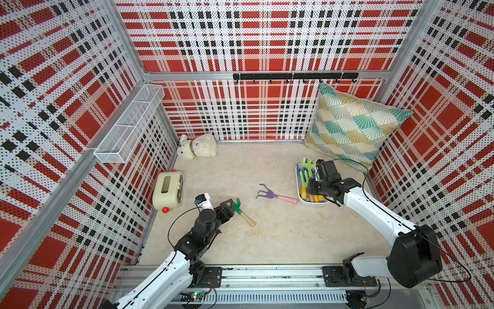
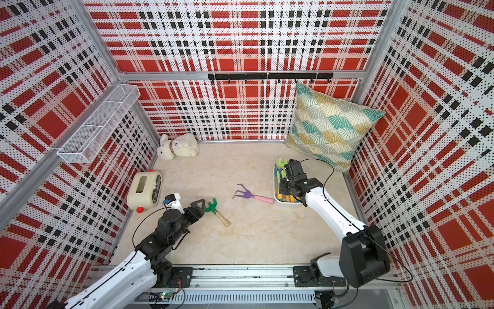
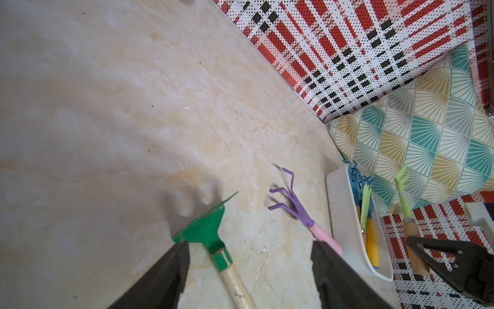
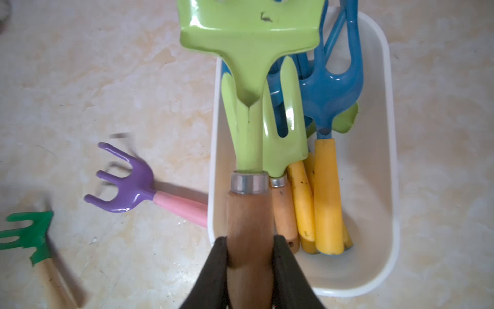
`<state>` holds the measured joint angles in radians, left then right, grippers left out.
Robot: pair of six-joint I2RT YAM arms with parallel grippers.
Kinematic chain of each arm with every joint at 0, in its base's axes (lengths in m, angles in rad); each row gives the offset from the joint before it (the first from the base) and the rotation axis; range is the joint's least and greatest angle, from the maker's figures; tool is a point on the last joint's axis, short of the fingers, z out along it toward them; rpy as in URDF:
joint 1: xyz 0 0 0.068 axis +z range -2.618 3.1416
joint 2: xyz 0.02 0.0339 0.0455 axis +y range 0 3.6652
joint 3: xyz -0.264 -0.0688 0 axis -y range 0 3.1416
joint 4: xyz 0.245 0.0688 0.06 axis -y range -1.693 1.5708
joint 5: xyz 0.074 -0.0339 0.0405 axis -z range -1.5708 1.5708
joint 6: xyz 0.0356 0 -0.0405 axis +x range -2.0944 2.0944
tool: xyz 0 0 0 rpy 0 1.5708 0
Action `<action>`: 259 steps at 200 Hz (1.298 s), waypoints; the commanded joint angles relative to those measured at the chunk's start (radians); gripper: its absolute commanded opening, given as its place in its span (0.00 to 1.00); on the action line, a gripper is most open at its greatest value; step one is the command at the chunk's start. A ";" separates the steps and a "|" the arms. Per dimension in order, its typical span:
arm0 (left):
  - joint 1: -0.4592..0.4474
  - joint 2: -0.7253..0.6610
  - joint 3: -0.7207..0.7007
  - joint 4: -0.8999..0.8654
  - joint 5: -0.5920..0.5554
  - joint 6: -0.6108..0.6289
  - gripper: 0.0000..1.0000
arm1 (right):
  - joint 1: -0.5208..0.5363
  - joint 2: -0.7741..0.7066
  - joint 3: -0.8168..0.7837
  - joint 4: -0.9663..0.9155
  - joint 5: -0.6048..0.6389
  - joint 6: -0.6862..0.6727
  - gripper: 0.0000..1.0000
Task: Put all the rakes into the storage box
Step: Place the rake in the storage box, then adjust the rake in the storage box.
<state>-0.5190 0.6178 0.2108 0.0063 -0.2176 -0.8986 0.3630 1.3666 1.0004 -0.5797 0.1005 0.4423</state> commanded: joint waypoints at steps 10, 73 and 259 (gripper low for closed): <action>-0.009 -0.013 -0.016 -0.022 -0.019 -0.008 0.78 | -0.006 0.040 -0.012 0.021 0.060 -0.025 0.00; -0.018 -0.025 -0.029 -0.022 -0.022 -0.014 0.78 | -0.005 0.082 -0.042 0.040 0.046 -0.022 0.06; -0.016 -0.039 -0.052 -0.011 -0.023 -0.013 0.78 | 0.004 0.126 -0.023 -0.039 0.077 -0.032 0.47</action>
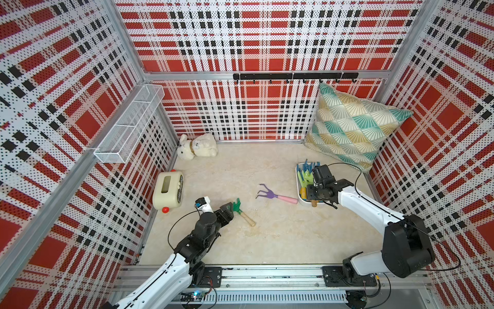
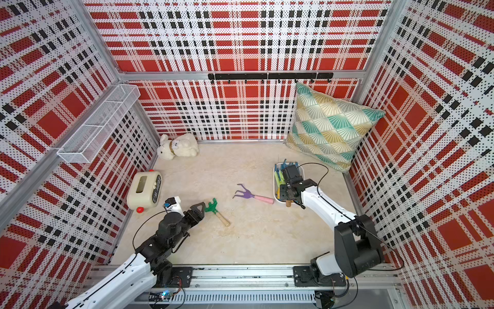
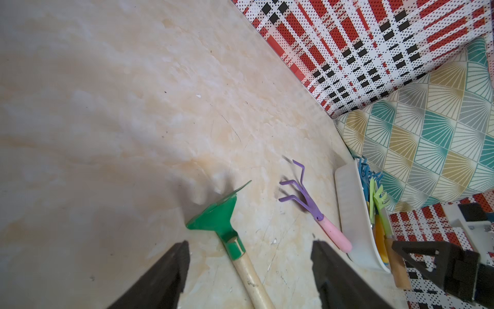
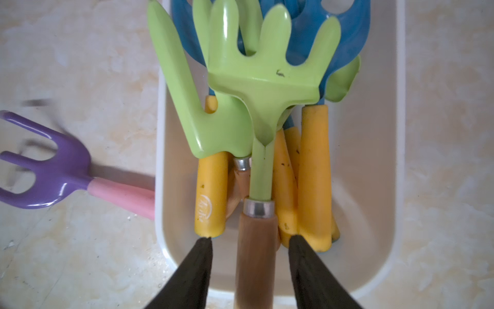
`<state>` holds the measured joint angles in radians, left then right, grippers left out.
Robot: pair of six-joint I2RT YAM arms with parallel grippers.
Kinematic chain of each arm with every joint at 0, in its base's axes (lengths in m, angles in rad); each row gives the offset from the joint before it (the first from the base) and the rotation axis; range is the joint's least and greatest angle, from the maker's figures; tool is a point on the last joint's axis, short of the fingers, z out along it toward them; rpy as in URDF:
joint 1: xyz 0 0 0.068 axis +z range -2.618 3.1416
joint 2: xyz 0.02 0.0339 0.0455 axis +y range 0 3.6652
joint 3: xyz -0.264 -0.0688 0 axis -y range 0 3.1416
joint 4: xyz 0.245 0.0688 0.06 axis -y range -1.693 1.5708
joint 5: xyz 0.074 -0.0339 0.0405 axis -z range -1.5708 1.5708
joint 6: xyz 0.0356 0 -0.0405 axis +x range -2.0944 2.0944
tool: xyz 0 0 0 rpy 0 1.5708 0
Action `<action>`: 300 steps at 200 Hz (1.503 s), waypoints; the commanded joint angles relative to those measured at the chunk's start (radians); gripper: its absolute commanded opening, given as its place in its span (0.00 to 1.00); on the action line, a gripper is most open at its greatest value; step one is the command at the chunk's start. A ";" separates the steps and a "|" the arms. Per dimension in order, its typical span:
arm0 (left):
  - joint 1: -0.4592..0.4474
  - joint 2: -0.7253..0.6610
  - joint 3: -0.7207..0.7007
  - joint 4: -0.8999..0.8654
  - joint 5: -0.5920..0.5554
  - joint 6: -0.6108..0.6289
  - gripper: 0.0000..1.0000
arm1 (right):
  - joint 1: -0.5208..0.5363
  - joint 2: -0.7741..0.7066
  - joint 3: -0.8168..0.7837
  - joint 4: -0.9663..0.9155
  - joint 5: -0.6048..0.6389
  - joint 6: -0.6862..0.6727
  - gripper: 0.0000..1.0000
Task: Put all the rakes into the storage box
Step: Adjust the rake in the storage box.
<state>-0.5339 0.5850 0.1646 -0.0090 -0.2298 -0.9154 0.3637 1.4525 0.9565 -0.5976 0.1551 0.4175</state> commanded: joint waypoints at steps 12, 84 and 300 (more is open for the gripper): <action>-0.001 -0.002 -0.007 0.007 -0.011 0.004 0.78 | 0.003 0.054 0.020 -0.006 0.018 -0.010 0.41; 0.002 -0.016 0.000 -0.008 -0.014 0.006 0.78 | 0.003 0.074 0.093 0.016 0.031 -0.028 0.10; -0.011 -0.050 0.015 -0.040 0.019 -0.012 0.83 | 0.080 0.034 0.125 0.082 -0.192 -0.090 0.62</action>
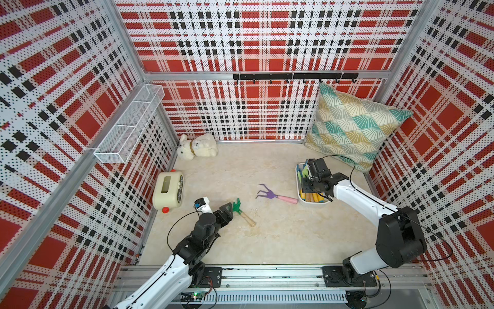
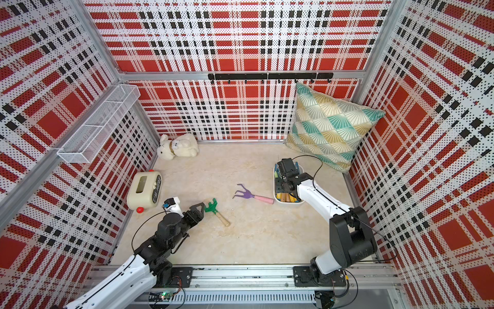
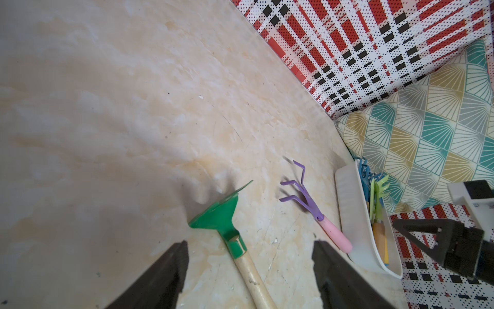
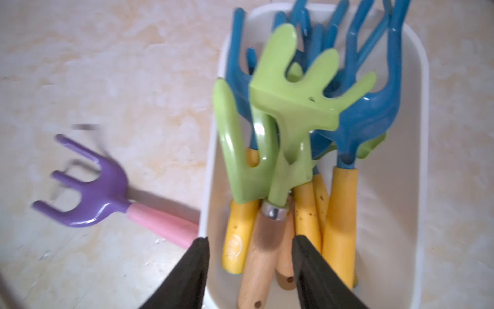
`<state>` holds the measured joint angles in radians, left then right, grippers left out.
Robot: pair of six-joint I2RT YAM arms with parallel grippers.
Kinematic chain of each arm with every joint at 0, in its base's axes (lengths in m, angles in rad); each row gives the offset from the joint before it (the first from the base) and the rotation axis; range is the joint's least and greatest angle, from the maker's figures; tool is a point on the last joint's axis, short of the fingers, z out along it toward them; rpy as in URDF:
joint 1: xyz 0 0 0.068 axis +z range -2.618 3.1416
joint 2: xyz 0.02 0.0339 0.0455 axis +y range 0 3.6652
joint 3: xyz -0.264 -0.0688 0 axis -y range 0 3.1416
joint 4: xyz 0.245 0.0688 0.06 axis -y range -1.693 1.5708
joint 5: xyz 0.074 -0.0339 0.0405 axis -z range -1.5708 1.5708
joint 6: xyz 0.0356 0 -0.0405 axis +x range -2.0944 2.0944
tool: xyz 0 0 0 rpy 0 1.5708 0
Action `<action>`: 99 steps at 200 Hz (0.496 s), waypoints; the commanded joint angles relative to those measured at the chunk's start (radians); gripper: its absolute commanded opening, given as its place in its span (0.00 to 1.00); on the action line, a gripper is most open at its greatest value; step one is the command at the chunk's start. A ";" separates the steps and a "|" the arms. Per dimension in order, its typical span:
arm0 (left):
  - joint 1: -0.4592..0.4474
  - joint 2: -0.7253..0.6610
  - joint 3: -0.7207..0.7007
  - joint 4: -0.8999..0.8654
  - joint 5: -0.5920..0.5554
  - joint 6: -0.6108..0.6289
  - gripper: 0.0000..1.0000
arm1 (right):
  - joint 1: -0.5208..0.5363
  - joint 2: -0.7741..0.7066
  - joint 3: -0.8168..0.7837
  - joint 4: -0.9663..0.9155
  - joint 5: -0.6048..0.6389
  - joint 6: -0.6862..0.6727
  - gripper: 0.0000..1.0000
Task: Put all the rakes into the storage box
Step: Adjust the rake in the storage box, then pick up the rake at the center of the board.
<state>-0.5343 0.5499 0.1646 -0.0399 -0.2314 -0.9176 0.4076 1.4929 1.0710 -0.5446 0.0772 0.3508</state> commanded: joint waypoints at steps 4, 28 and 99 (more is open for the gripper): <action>-0.017 -0.015 0.016 -0.009 0.019 -0.012 0.84 | 0.041 0.000 0.014 0.029 -0.124 -0.028 0.63; -0.078 -0.009 0.021 -0.017 -0.012 -0.039 0.99 | 0.068 0.065 0.040 0.029 -0.147 -0.058 0.68; -0.370 0.136 0.054 -0.017 -0.229 -0.136 0.99 | 0.150 0.291 0.172 -0.019 -0.107 -0.159 0.82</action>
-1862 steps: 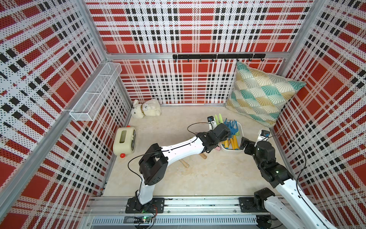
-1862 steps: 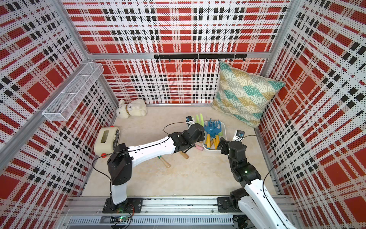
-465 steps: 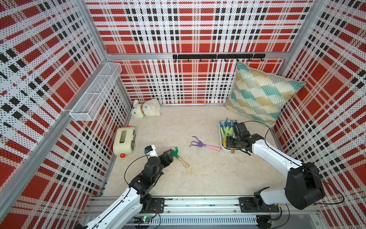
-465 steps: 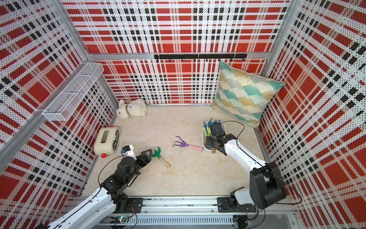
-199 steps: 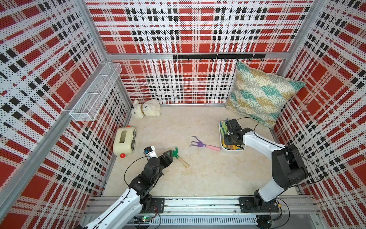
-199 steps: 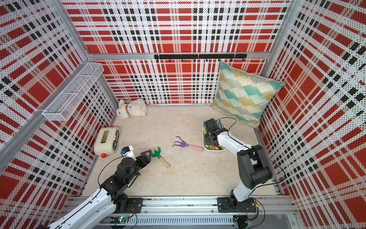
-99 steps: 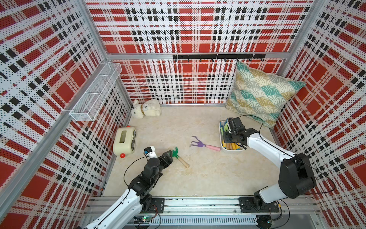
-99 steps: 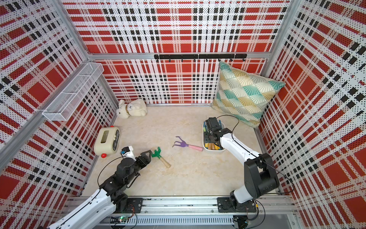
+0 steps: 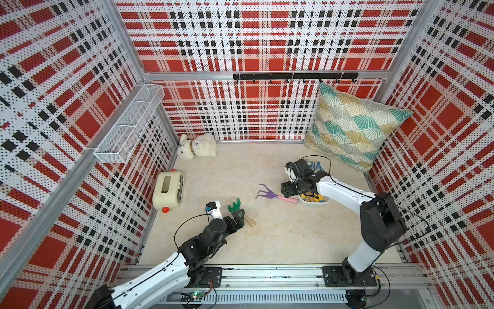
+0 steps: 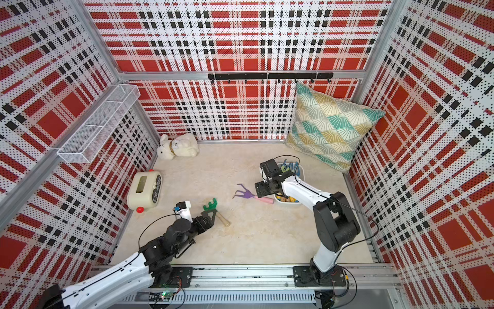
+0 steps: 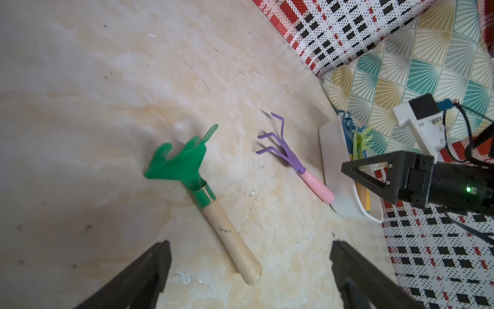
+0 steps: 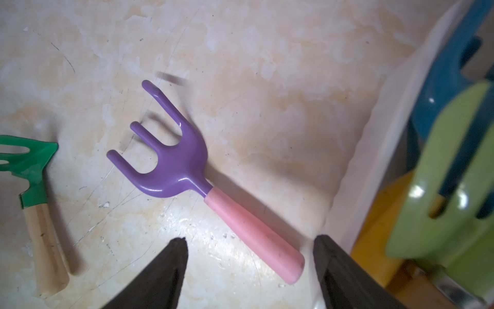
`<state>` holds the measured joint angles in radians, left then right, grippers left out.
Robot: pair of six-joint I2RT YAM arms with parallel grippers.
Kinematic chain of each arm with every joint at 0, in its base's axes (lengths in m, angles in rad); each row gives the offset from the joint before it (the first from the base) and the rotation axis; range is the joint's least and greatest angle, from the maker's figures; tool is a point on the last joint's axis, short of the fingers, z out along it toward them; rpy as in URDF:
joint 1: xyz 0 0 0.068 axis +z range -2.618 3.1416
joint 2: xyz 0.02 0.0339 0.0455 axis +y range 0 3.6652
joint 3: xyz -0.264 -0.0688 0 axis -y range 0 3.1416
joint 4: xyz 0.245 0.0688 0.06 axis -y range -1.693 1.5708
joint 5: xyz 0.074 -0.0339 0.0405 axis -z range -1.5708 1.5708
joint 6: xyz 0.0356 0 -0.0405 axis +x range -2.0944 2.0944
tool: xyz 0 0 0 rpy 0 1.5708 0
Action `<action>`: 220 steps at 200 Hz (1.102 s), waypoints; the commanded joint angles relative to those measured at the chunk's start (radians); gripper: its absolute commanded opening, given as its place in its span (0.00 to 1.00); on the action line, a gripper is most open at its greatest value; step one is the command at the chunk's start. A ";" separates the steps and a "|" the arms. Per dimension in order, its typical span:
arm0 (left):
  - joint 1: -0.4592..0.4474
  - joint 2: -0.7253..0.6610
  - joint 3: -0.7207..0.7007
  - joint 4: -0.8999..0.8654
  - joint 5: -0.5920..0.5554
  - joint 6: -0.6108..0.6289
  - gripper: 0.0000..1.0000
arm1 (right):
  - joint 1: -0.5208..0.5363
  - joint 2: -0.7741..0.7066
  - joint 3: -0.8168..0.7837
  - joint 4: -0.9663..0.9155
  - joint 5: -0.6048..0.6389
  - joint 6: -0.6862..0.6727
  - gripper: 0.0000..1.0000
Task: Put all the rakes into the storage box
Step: Pick up the rake at the center of the board.
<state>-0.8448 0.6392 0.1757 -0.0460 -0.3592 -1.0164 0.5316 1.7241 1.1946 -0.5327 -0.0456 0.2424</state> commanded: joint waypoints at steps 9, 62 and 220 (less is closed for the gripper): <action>-0.082 0.073 0.048 -0.011 -0.119 -0.044 0.99 | 0.037 0.088 0.066 -0.042 0.030 -0.061 0.81; -0.111 0.215 0.060 0.033 -0.125 -0.057 0.99 | 0.082 0.200 0.125 -0.089 0.134 -0.090 0.76; 0.000 0.265 0.111 -0.015 -0.058 0.013 0.95 | 0.231 0.113 -0.041 -0.039 0.164 0.054 0.12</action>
<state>-0.8505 0.9047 0.2554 -0.0410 -0.4252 -1.0256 0.7563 1.8725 1.1835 -0.5827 0.0933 0.2546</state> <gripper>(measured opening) 0.952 0.199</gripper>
